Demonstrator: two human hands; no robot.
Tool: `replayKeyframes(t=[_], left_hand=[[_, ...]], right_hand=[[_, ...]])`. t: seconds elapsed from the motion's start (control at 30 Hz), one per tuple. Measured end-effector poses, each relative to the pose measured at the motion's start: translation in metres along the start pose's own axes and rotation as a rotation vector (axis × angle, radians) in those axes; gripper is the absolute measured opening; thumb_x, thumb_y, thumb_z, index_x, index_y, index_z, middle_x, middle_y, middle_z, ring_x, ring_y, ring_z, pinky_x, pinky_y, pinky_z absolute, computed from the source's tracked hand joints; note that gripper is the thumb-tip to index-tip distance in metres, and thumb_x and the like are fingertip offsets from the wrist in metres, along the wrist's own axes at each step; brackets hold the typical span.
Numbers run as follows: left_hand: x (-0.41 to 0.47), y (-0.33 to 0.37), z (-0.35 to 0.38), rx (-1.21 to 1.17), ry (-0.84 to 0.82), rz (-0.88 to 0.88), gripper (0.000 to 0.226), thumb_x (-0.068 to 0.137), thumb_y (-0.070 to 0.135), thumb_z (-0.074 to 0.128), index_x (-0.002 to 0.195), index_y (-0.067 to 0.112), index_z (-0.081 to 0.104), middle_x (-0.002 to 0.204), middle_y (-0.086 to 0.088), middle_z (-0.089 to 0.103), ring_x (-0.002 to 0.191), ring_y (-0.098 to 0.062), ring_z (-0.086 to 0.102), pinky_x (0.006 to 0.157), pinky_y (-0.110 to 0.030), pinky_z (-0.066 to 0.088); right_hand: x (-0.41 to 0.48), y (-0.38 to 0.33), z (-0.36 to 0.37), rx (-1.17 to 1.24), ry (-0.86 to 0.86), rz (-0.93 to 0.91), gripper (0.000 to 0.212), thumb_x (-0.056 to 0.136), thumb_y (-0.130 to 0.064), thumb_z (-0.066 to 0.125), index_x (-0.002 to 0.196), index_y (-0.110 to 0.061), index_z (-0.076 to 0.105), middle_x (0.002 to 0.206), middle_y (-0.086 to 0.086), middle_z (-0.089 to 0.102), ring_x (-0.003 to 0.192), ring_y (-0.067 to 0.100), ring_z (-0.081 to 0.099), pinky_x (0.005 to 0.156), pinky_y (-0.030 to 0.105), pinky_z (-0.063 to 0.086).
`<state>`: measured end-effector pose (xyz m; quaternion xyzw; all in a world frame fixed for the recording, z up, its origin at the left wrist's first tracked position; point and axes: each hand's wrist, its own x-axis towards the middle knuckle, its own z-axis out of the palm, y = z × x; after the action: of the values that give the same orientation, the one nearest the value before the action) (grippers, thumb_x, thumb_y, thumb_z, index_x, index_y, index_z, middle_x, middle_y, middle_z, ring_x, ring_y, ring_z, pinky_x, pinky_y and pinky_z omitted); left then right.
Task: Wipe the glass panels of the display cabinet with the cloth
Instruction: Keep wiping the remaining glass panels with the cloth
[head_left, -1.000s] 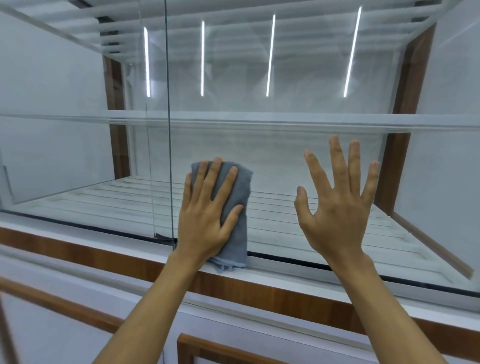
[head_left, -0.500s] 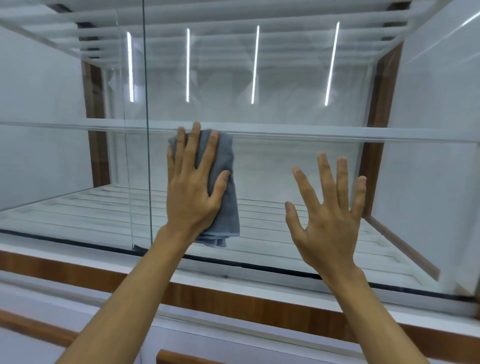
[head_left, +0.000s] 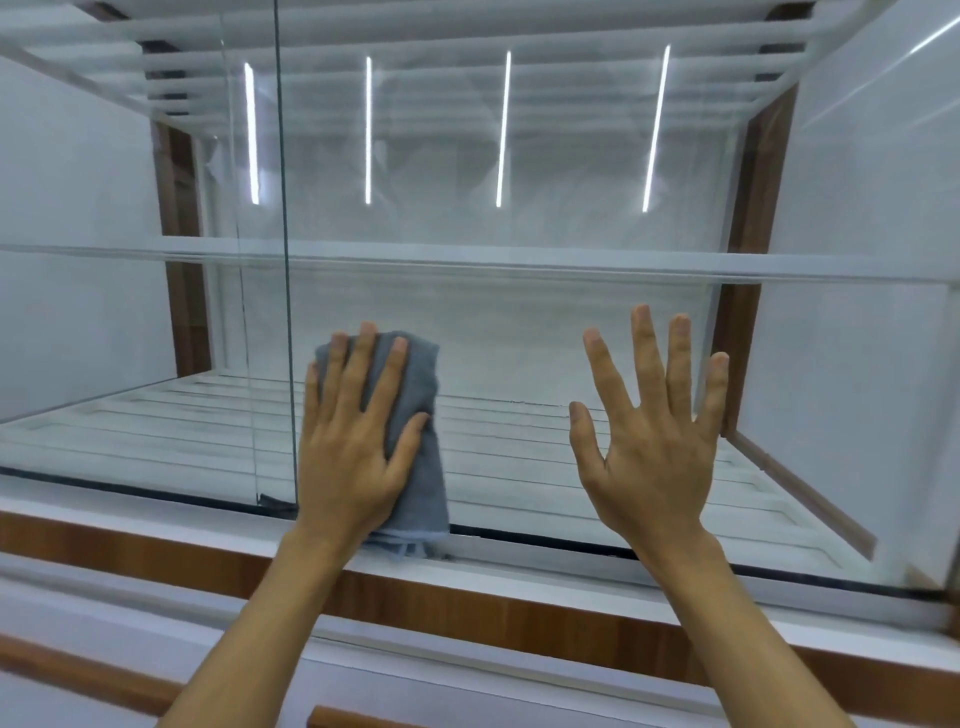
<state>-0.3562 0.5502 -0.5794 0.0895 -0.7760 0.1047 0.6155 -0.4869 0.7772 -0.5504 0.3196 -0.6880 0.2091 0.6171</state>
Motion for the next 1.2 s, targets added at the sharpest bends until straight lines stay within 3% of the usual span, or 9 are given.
replayKeyframes(t=[0.1,0.27,0.4,0.67,0.87,1.2], left_hand=[[0.000,-0.019,-0.004,-0.045,0.031,-0.071,0.064,0.105,0.044,0.035,0.159,0.010,0.024,0.167,-0.016,0.018,0.156,-0.033,0.010,0.127,-0.051,0.012],[0.017,-0.002,0.004,-0.122,0.098,-0.133,0.065,0.104,0.040,0.041,0.159,0.010,0.023,0.166,-0.017,0.018,0.156,-0.035,0.007,0.128,-0.043,0.000],[0.043,0.020,0.004,-0.145,0.108,-0.080,0.065,0.104,0.041,0.041,0.158,0.010,0.025,0.166,-0.019,0.019,0.155,-0.039,0.008,0.127,-0.051,0.003],[0.091,0.128,0.012,-0.147,0.043,0.097,0.066,0.103,0.045,0.040,0.159,0.012,0.027,0.167,-0.018,0.017,0.156,-0.036,0.008,0.127,-0.053,0.005],[0.078,0.197,0.028,-0.137,0.031,0.113,0.065,0.103,0.046,0.039,0.158,0.013,0.029,0.166,-0.017,0.019,0.156,-0.036,0.010,0.128,-0.051,0.004],[0.031,0.182,0.025,0.071,0.030,0.041,0.062,0.107,0.050,0.030,0.159,0.016,0.024,0.166,-0.013,0.021,0.154,-0.037,0.014,0.126,-0.054,0.011]], right_hand=[[0.000,0.000,0.000,0.005,0.005,0.002,0.062,0.101,-0.051,0.035,0.157,-0.028,0.029,0.167,0.010,0.019,0.155,0.033,0.011,0.123,0.057,0.000],[0.000,0.002,-0.003,0.003,-0.009,-0.007,0.063,0.099,-0.048,0.043,0.157,-0.027,0.031,0.167,0.010,0.018,0.155,0.033,0.009,0.124,0.055,-0.003],[0.001,0.006,-0.006,0.044,-0.029,-0.016,0.064,0.098,-0.047,0.045,0.157,-0.027,0.032,0.167,0.010,0.017,0.155,0.032,0.008,0.124,0.054,-0.004],[0.004,0.071,-0.036,0.022,0.010,0.074,0.063,0.099,-0.044,0.044,0.157,-0.023,0.031,0.167,0.012,0.015,0.155,0.034,0.007,0.123,0.060,0.000],[-0.011,0.139,-0.055,0.007,0.020,0.103,0.060,0.101,-0.042,0.041,0.156,-0.020,0.034,0.167,0.013,0.016,0.155,0.034,0.007,0.122,0.063,0.006],[-0.019,0.160,-0.057,0.091,0.015,0.080,0.061,0.099,-0.049,0.040,0.155,-0.025,0.034,0.167,0.009,0.017,0.156,0.030,0.006,0.124,0.056,-0.003]])
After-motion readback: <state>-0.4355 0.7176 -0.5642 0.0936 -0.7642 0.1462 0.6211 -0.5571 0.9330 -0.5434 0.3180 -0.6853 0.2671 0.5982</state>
